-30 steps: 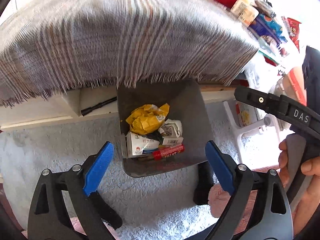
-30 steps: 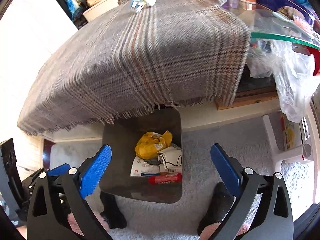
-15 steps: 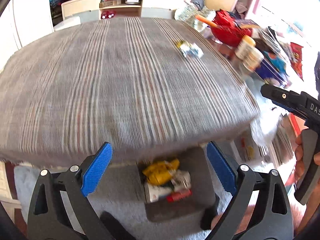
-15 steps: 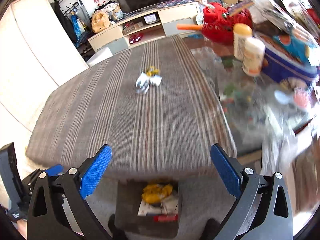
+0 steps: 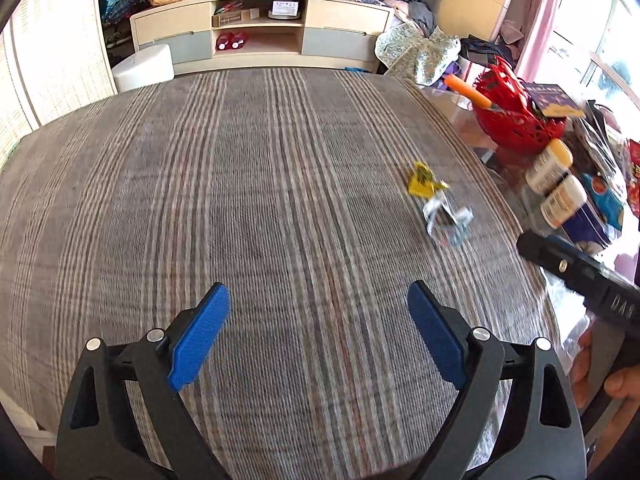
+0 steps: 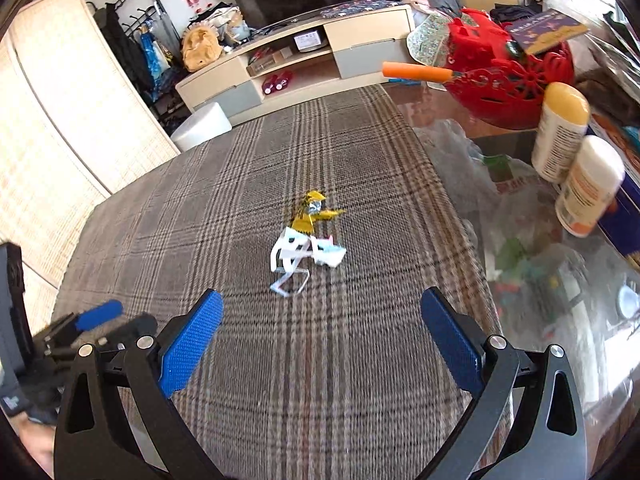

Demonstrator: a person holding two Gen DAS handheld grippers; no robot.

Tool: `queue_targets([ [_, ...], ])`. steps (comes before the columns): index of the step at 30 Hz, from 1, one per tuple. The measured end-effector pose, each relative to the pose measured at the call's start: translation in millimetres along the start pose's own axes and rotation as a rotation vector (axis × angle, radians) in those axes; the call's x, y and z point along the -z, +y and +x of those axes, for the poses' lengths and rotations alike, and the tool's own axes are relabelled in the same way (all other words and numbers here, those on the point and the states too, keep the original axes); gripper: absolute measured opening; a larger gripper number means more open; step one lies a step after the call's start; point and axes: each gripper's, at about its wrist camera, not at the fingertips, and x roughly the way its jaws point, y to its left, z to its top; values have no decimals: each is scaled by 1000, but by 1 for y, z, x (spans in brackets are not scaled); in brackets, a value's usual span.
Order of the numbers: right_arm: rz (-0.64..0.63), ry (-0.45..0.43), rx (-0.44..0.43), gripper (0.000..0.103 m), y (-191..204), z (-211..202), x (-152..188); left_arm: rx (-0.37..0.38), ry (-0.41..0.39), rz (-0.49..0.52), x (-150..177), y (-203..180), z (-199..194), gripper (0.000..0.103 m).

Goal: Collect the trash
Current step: 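Grasp blue-white wrapper with right gripper while left gripper grasps yellow candy wrapper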

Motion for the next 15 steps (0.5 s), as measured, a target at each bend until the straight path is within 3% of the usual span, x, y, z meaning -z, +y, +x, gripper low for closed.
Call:
queue_targets([
  [4, -45, 3, 8, 85, 6, 23, -9, -10, -4, -2, -24, 4, 13, 85],
  [12, -109, 29, 33, 75, 14, 61, -21, -6, -9, 3, -52, 3, 36, 85],
  [14, -116, 41, 34, 63, 14, 69, -21, -3, -8, 5, -58, -1, 42, 85],
  [15, -121, 53, 38, 49, 13, 73, -21, -2, -9, 8, -60, -3, 44, 85],
])
